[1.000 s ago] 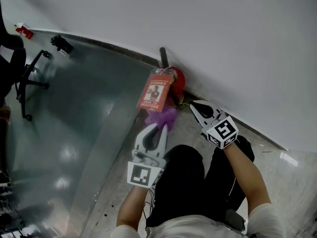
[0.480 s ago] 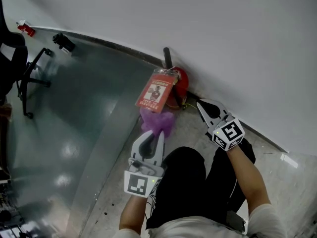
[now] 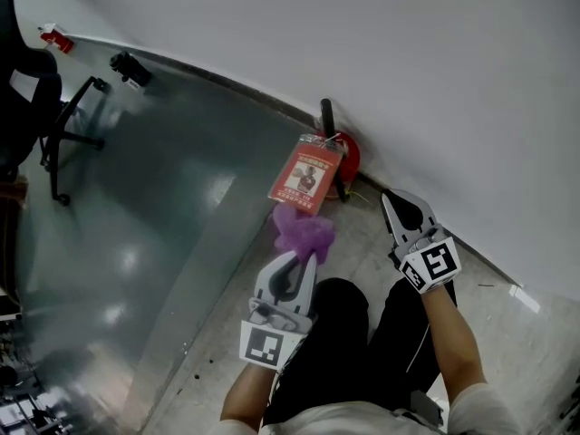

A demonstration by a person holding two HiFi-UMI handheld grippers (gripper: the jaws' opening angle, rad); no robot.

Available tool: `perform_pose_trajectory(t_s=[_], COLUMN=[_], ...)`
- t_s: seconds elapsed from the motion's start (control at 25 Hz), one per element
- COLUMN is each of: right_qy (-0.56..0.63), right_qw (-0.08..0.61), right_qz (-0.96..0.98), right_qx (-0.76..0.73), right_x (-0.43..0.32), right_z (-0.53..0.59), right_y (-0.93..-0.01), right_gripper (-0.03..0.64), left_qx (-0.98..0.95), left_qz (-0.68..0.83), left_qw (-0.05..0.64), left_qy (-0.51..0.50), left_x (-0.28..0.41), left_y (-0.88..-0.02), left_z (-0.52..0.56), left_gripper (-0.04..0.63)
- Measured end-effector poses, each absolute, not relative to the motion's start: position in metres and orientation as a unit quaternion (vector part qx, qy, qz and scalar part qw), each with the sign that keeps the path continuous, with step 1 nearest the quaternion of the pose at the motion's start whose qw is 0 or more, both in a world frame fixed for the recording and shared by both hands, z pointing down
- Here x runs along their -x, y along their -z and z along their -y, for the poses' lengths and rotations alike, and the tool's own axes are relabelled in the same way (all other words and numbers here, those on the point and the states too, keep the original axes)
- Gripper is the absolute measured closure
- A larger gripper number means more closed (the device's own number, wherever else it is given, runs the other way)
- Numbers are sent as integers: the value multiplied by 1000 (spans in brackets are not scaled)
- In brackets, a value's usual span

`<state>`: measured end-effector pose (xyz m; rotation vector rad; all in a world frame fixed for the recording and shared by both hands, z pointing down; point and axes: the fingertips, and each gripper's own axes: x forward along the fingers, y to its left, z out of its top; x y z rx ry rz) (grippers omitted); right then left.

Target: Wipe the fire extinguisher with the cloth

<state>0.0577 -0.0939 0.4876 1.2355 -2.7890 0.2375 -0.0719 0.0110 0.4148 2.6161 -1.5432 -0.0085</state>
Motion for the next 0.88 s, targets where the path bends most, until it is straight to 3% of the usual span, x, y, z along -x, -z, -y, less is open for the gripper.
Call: perform_pose_trajectory(t_s=[0.28, 0.88], right_qy=[-93, -104], right_qw=[56, 93], right_qz=[903, 904], right_qx=[-416, -405], right_x=[-54, -31], right_z=[83, 19], right_y=[-421, -181], right_gripper=[604, 604], left_qx=[-864, -848], left_qz=[502, 524], left_qw=[49, 71], left_qy=[-15, -37], left_x=[72, 82], left_y=[-342, -109], left_z=[-19, -57], left_gripper=[568, 568])
